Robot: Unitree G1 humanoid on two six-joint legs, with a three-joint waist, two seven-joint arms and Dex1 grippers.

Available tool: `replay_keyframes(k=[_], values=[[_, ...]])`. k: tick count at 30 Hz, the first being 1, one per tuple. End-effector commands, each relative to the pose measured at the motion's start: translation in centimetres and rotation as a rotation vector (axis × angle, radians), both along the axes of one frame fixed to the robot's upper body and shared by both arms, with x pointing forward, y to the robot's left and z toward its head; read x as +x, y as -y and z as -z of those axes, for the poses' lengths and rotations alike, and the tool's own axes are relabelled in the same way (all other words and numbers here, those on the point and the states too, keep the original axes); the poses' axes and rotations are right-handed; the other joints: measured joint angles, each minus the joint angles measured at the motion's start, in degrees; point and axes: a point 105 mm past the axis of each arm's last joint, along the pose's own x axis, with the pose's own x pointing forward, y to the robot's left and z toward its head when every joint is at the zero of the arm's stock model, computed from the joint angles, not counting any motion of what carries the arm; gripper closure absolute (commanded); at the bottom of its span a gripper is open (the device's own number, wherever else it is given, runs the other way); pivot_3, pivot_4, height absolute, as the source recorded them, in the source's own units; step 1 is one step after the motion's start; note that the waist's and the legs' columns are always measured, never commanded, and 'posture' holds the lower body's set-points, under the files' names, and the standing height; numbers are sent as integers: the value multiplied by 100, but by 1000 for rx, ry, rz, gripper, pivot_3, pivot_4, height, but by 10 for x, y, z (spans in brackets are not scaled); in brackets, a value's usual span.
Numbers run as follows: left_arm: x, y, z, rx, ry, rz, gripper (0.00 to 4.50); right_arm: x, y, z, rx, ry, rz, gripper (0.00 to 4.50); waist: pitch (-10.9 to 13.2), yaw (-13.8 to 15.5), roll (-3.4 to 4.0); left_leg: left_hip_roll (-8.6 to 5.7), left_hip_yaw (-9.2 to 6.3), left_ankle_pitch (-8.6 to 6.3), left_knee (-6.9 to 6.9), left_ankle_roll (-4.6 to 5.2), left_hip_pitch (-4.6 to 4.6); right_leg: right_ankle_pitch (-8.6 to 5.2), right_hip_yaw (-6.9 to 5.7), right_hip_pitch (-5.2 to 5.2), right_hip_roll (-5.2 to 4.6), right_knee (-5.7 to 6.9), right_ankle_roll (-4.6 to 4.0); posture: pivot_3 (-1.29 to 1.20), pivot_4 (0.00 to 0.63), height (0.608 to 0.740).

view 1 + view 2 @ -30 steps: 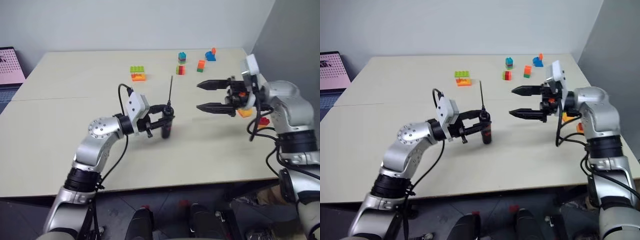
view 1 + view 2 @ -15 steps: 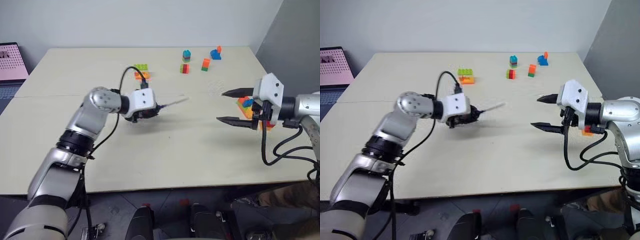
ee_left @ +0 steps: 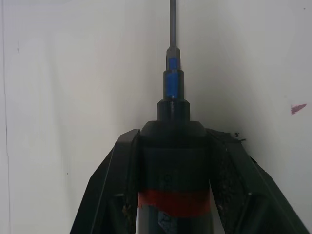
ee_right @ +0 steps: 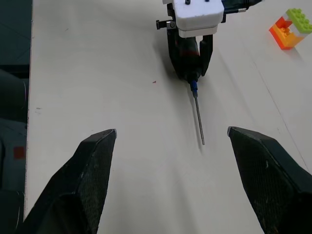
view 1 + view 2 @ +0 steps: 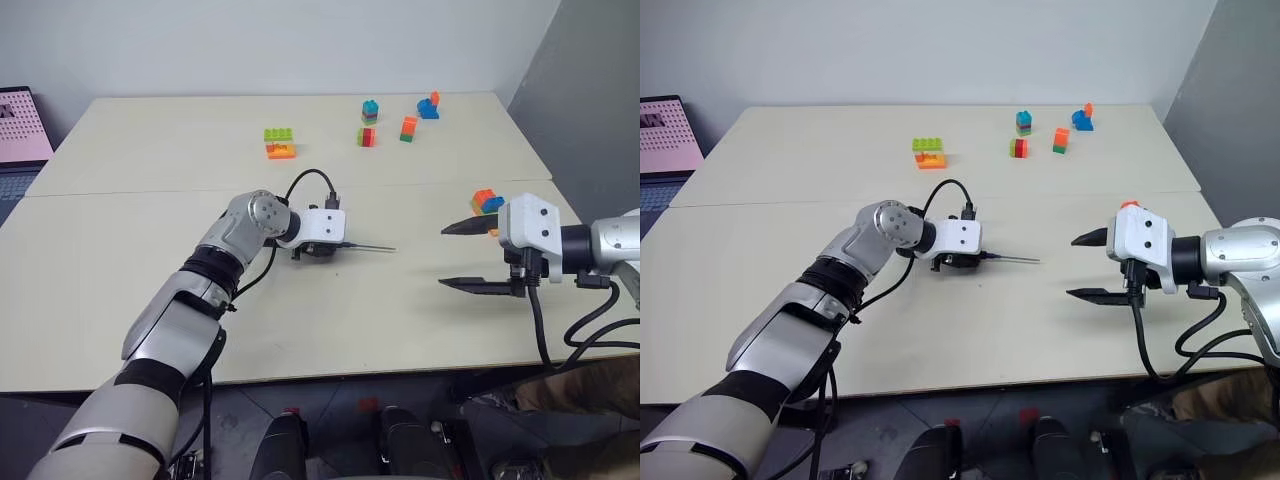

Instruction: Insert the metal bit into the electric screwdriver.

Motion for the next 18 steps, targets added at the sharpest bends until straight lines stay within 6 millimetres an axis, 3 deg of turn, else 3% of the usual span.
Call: replay_keyframes(k=[1, 6, 9, 11, 16, 18], values=[[-2, 5, -6, -25, -37, 12, 1768, -5, -3, -10, 5, 37, -18, 657, 0, 8, 0, 0, -1, 0, 0, 0, 0, 0, -1, 0, 0, 1, 0, 0, 150, 740], [0, -1, -26, -42, -20, 9, 737, -4, -4, -10, 21, 30, -16, 657, 1, 9, -1, 0, -3, 0, 1, 0, 0, 0, -3, 1, 0, 2, 0, 0, 150, 740], [0, -18, -61, -165, -2, -53, 73, -2, -5, -11, 31, 35, -13, 657, 6, -4, -9, 0, -3, 0, 2, 0, 0, 1, -3, 0, 0, 5, 1, 0, 150, 740], [-2, -31, -75, -231, 6, -95, 73, -2, -5, -12, 41, 41, -10, 657, 20, -30, -27, 2, -6, 0, 2, 0, -1, 1, -3, -3, 2, 12, 1, 0, 150, 740], [-17, -60, -88, -372, -28, -219, 73, -2, -3, -13, 71, 42, 7, 657, 19, -11, -26, 5, -6, 0, 3, 0, 2, 1, -3, 2, 2, 14, 1, 0, 150, 740], [-46, -105, -86, -464, -33, -311, 73, 2, 1, -14, 94, 43, 33, 657, 20, -25, -27, 5, -8, 1, 8, -1, 2, 1, -6, 5, 2, 15, 2, 0, 150, 740]])
